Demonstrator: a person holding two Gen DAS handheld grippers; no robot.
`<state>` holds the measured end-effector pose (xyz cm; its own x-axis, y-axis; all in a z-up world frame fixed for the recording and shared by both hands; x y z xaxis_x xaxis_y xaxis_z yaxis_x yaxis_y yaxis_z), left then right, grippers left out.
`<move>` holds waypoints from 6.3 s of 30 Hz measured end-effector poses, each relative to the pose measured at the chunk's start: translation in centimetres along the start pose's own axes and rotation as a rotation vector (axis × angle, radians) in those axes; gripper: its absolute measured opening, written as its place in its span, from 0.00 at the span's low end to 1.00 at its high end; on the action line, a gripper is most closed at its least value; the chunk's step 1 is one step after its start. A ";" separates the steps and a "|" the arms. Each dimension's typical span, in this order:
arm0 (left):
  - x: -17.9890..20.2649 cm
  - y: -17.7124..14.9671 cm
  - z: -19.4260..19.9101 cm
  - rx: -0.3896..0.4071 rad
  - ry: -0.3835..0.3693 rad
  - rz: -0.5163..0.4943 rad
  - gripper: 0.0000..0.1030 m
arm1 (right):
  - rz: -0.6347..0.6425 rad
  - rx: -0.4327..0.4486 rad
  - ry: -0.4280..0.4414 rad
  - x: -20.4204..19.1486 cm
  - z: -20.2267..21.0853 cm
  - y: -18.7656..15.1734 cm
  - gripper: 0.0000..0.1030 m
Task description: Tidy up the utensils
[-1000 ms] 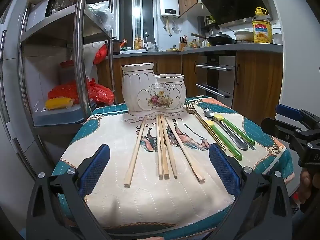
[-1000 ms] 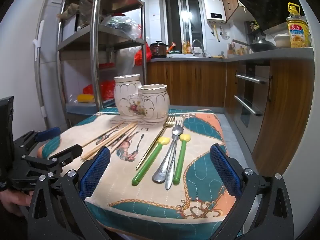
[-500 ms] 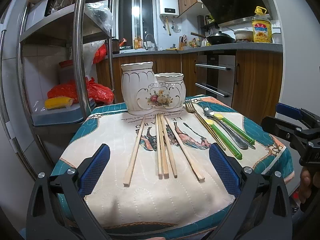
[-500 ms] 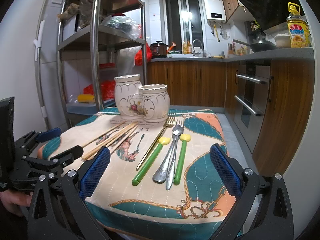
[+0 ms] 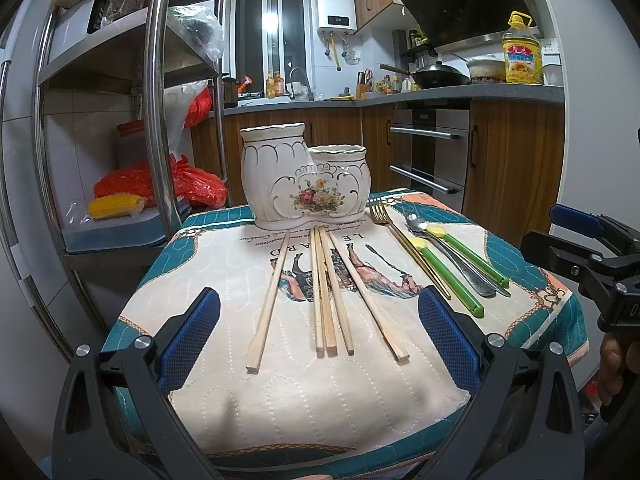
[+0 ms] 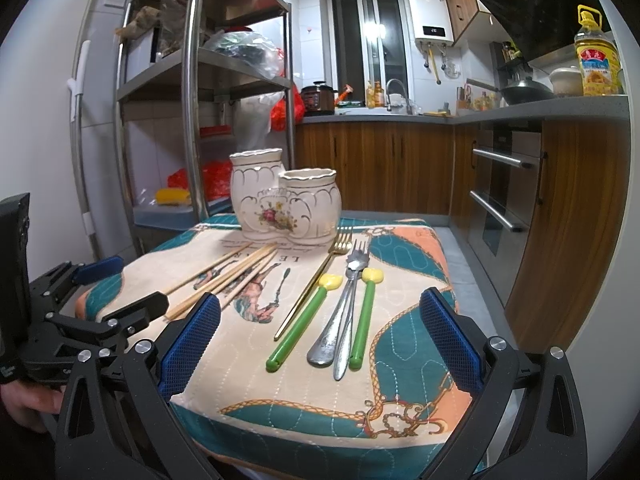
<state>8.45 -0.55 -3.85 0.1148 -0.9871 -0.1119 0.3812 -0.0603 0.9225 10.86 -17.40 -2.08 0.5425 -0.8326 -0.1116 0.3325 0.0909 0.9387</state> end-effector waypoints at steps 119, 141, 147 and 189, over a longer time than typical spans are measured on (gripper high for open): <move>-6.0 1.4 -15.0 -0.736 -0.268 -0.086 0.05 | -0.086 -0.843 0.036 9.3 -13.1 0.9 0.10; -9.5 17.3 -12.7 0.073 -0.179 0.287 0.05 | -0.224 -0.049 0.231 6.6 -12.7 12.6 0.10; -9.5 21.8 -13.7 0.199 -0.172 0.354 0.05 | -0.207 0.031 0.290 5.6 -14.9 15.4 0.10; -4.2 17.1 -21.2 -0.117 -0.060 0.113 0.07 | -0.114 -0.164 0.138 3.4 -23.0 11.6 0.10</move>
<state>33.91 5.73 4.57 0.1097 -0.9938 0.0156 0.4739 0.0661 0.8781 34.31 -6.66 0.92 0.5908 -0.7610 -0.2680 0.5122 0.0971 0.8534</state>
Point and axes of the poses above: each gripper's, at about its wrist camera, not at the fingertips, and z roughly against the way its jaws point, x to its right, y to its top, the point moved 9 cm from there along -z, roughly the way its jaws point, and after that the axes turned 9 degrees about y, right-handed, at the moved point
